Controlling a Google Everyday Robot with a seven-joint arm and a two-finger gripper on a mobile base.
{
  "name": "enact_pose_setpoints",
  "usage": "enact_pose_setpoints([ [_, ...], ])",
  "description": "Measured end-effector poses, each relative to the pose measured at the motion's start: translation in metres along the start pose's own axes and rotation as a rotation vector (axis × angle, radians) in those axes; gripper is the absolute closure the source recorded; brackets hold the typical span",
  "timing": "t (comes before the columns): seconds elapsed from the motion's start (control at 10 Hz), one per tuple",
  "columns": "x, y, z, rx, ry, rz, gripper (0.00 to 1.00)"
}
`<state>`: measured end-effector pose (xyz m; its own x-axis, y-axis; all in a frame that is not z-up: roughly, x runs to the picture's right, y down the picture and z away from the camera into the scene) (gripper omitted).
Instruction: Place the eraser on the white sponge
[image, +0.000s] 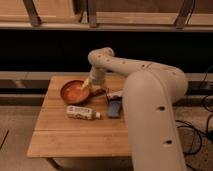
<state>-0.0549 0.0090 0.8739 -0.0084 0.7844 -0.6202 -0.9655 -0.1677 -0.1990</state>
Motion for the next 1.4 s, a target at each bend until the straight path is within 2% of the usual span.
enact_pose_setpoints([
  [0.1, -0.002, -0.016, -0.008, -0.055, -0.026, 0.121, 0.20],
  [0.2, -0.002, -0.030, -0.014, -0.084, -0.040, 0.197, 0.20],
  [0.3, -0.003, -0.042, -0.019, -0.105, -0.054, 0.260, 0.20],
  [0.4, -0.004, -0.045, -0.020, -0.114, -0.058, 0.280, 0.20],
  [0.7, -0.004, -0.042, -0.017, -0.113, -0.056, 0.273, 0.20],
  [0.9, -0.014, -0.067, -0.005, -0.074, -0.081, 0.295, 0.20],
  [1.1, -0.032, -0.090, -0.004, -0.045, -0.132, 0.345, 0.20],
  [1.4, -0.048, -0.108, -0.005, -0.046, -0.172, 0.450, 0.20],
])
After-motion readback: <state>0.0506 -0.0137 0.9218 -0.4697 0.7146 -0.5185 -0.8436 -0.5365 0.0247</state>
